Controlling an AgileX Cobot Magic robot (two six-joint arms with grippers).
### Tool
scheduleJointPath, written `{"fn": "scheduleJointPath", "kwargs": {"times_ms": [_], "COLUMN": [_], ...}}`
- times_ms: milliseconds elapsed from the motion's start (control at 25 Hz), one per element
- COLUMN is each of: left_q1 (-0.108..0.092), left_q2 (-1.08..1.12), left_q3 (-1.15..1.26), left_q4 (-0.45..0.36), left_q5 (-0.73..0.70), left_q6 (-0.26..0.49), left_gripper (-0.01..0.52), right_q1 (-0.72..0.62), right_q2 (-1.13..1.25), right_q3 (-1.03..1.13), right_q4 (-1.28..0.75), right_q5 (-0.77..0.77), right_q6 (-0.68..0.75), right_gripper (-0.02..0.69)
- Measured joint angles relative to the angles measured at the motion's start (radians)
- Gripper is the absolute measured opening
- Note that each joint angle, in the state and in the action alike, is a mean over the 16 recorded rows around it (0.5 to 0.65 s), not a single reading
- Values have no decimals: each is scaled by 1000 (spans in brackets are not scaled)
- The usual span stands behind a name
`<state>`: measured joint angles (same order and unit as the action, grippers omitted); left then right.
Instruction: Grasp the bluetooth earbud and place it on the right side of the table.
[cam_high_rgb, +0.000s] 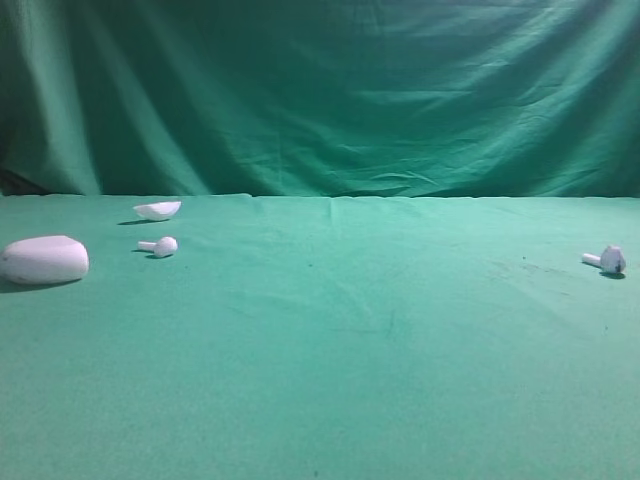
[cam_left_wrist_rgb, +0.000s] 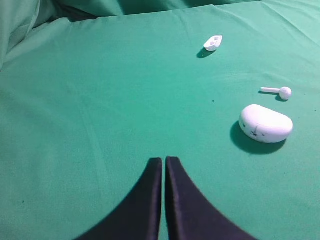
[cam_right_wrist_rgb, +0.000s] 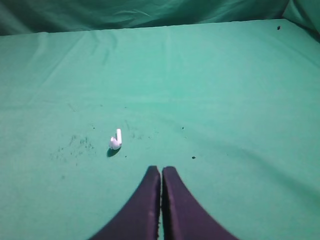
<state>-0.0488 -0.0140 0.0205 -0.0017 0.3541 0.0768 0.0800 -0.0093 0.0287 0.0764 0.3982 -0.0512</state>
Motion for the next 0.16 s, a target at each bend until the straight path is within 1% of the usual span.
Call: {"fn": "scheduleJointPath", "kwargs": {"times_ms": [160], "left_q1": [0], "left_q2": [0], "left_q3": [0], "left_q4": [0], "left_q5": [0], "left_q6": [0], "left_gripper": [0], "right_q1": [0], "right_q2": [0], "right_q3": [0], "right_q4": [0], "right_q5": [0], "right_q6": [-1], "right_gripper": [0]}}
